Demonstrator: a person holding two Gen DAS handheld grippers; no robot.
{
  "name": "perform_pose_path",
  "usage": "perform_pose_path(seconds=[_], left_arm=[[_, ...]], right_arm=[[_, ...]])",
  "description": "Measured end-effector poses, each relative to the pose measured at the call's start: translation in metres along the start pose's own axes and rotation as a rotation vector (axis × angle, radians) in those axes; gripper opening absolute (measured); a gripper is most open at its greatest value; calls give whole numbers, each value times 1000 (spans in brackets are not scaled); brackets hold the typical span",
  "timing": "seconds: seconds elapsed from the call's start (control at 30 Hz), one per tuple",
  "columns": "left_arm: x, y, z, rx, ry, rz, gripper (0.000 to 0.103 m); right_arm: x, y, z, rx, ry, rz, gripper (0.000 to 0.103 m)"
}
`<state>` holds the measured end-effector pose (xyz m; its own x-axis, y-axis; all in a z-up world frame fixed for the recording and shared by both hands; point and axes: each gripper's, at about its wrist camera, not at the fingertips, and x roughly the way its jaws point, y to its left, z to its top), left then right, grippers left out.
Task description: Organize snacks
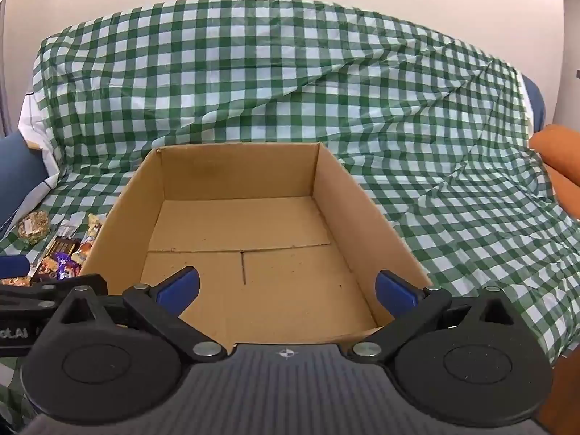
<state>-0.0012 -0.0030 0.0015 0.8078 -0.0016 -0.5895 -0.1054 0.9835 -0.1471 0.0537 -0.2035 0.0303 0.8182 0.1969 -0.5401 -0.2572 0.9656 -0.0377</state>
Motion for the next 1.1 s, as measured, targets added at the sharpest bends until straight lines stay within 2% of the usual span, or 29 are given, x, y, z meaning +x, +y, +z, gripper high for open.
perform_pose_path(seconds=[0.17, 0.67, 0.83, 1.1], left_arm=[[-2, -5, -1, 47, -7, -15, 103], [2, -7, 2, 36, 18, -35, 103], [2, -8, 2, 39, 19, -40, 103], [1, -9, 2, 40, 19, -49, 103]], right_arm=[[1, -4, 1, 8, -3, -1, 102], [1, -2, -3, 14, -9, 2, 102], [0, 0, -3, -3, -22, 4, 96], [-2, -1, -3, 1, -38, 8, 96]])
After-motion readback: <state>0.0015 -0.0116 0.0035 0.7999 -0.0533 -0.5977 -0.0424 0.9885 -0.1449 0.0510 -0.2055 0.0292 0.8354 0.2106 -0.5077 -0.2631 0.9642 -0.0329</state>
